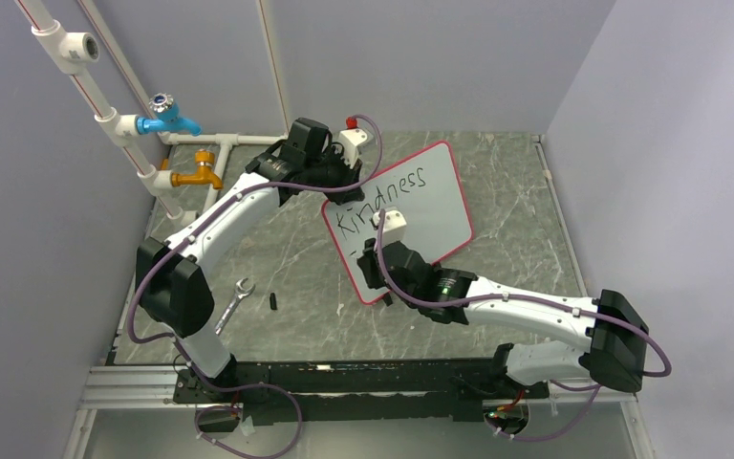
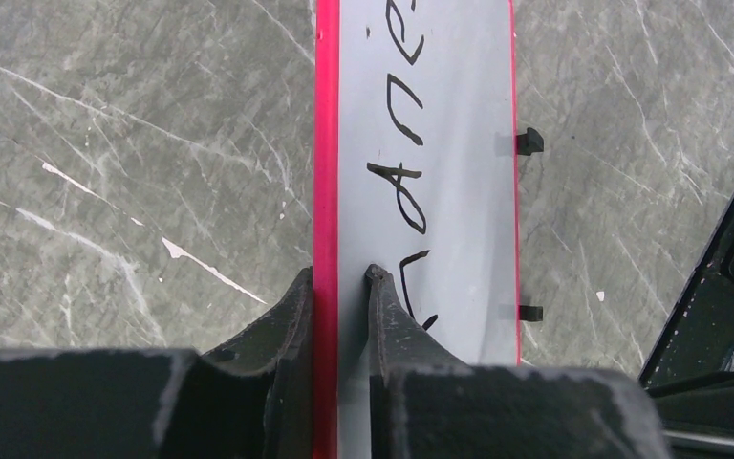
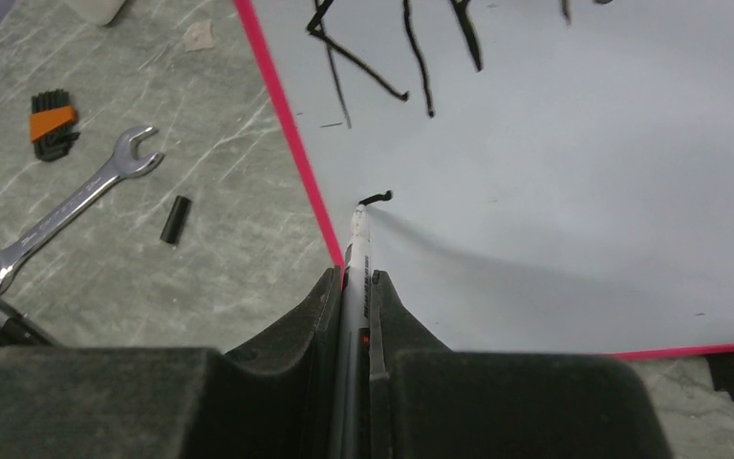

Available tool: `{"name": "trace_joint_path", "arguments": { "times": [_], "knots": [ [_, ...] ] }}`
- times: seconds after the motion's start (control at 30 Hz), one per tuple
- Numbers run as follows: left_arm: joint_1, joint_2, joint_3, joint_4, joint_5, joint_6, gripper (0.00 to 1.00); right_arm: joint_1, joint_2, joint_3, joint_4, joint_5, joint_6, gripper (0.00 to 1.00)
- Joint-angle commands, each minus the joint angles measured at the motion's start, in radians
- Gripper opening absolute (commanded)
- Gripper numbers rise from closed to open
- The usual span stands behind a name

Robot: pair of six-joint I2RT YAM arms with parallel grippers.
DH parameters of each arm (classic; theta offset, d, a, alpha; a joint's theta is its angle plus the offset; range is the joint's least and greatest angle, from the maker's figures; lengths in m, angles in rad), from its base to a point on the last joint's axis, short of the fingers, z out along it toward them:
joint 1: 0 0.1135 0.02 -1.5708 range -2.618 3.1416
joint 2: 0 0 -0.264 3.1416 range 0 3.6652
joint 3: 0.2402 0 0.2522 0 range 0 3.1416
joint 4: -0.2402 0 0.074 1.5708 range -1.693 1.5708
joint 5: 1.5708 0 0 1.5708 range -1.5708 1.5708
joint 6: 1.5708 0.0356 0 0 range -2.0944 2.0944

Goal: Write a sentence on the whiteboard

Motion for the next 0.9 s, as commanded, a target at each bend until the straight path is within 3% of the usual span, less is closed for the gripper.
{"name": "trace_joint_path", "arguments": {
  "times": [0.0, 0.87],
  "knots": [
    [-0.021, 0.06, -0.061, -0.175, -0.213, 0.133, 0.0, 0.008, 0.032, 0.011, 0.039, -0.049, 0.026, 0.0],
    [-0.021, 0.054, -0.058, -0.176, -0.21, 0.132, 0.0, 0.01, -0.016, -0.028, -0.129, 0.117, 0.137, 0.0]
  ]
}}
